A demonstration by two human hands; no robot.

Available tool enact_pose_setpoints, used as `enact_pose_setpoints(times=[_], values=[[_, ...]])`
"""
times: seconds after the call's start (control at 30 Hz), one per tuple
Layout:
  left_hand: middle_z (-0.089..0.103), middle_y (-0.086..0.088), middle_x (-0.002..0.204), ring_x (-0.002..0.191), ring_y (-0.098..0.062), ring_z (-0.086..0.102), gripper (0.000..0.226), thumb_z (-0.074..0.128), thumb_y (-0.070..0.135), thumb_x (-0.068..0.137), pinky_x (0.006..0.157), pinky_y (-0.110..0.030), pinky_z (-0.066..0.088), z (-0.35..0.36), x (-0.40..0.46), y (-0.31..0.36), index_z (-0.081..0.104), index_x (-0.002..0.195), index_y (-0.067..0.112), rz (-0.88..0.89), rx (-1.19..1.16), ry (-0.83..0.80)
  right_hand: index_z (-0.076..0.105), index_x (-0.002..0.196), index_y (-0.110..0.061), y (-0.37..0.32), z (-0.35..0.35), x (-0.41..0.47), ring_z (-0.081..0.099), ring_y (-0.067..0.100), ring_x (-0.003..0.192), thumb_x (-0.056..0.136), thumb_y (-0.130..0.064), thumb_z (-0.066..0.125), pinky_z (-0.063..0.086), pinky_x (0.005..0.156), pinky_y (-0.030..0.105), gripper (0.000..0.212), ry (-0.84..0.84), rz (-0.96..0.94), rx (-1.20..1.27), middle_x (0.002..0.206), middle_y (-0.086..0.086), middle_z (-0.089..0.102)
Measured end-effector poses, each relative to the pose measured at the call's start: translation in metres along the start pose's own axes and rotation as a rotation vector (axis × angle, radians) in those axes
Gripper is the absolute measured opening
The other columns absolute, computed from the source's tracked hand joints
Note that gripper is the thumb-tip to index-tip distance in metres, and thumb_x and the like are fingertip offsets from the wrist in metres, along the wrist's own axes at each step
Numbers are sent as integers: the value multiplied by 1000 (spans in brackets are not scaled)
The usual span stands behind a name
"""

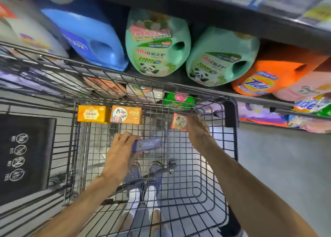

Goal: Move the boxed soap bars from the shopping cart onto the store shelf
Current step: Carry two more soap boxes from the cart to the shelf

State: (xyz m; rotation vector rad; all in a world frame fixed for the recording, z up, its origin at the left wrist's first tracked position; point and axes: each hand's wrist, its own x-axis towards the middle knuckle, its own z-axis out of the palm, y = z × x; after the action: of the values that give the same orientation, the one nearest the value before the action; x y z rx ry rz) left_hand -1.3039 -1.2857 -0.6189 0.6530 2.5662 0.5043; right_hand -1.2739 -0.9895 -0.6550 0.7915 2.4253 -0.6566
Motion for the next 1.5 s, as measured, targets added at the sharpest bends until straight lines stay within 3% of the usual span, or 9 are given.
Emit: enact_pose_setpoints(times=[0.13, 0.23, 0.43, 0.57, 0.77, 0.93, 1.07, 1.33, 1.5], values=[[53, 12, 114, 105, -11, 43, 45, 77, 30, 84, 97, -28, 46, -4, -6, -8, 59, 125, 24, -68, -101, -6, 52, 124, -30, 4, -9, -8, 62, 22, 113, 101, -51, 38, 55, 88, 41, 35, 14, -182, -218, 128, 5, 60], [55, 10, 114, 109, -14, 47, 45, 79, 28, 83, 101, -35, 48, -6, -10, -15, 60, 124, 24, -118, -182, -20, 53, 127, -37, 10, -6, -25, 61, 26, 120, 85, -86, 34, 53, 97, 48, 67, 20, -258, -3, 135, 6, 58], [52, 13, 116, 104, -15, 58, 49, 78, 29, 82, 104, -41, 51, -17, -24, -30, 59, 128, 26, -184, -295, -91, 57, 115, -6, -22, -21, -62, 59, -20, 71, 101, -10, 57, 45, 61, 1, 14, 43, -188, 146, 101, -15, 58], [57, 13, 109, 89, -9, 66, 53, 79, 36, 78, 90, -30, 58, -38, -28, -27, 55, 125, 27, -249, -364, -127, 62, 100, -26, -25, -26, -80, 64, -3, 82, 83, -24, 79, 48, 68, 8, 23, 17, -98, 275, 90, -19, 65], [63, 9, 104, 75, -10, 71, 49, 84, 28, 72, 60, -23, 61, -86, -33, -2, 62, 115, 26, -256, -546, -104, 68, 102, -14, -42, -59, -127, 68, 14, 88, 79, -17, 82, 58, 74, 28, 27, 21, -98, 543, 95, -8, 69], [68, 8, 107, 88, 2, 65, 51, 86, 34, 63, 73, -6, 50, -147, -42, 26, 67, 109, 26, -161, -659, 18, 66, 92, -12, -52, -111, -188, 69, 24, 81, 77, -26, 80, 57, 72, 38, 25, 142, -142, 793, 90, 13, 71], [77, 16, 93, 83, 7, 68, 46, 88, 22, 63, 71, -10, 52, -209, -58, 63, 68, 104, 21, -57, -774, 28, 67, 101, -23, -40, -160, -233, 72, 11, 83, 88, 4, 68, 59, 70, 26, 30, 217, -90, 930, 97, 5, 73], [77, 4, 90, 78, 3, 72, 40, 88, 18, 74, 69, -12, 53, -320, -81, 196, 70, 109, 24, 296, -697, 26, 68, 109, -22, -5, -274, -371, 67, 8, 93, 73, 4, 83, 54, 87, 21, 47, 496, -117, 935, 99, -13, 76], [74, 2, 100, 92, -8, 70, 56, 90, 51, 62, 80, -23, 55, -350, -89, 296, 68, 110, 34, 464, -695, 12, 65, 109, -17, 31, -327, -453, 67, -5, 87, 75, 11, 78, 54, 78, 16, 46, 692, -96, 984, 89, -17, 76]])
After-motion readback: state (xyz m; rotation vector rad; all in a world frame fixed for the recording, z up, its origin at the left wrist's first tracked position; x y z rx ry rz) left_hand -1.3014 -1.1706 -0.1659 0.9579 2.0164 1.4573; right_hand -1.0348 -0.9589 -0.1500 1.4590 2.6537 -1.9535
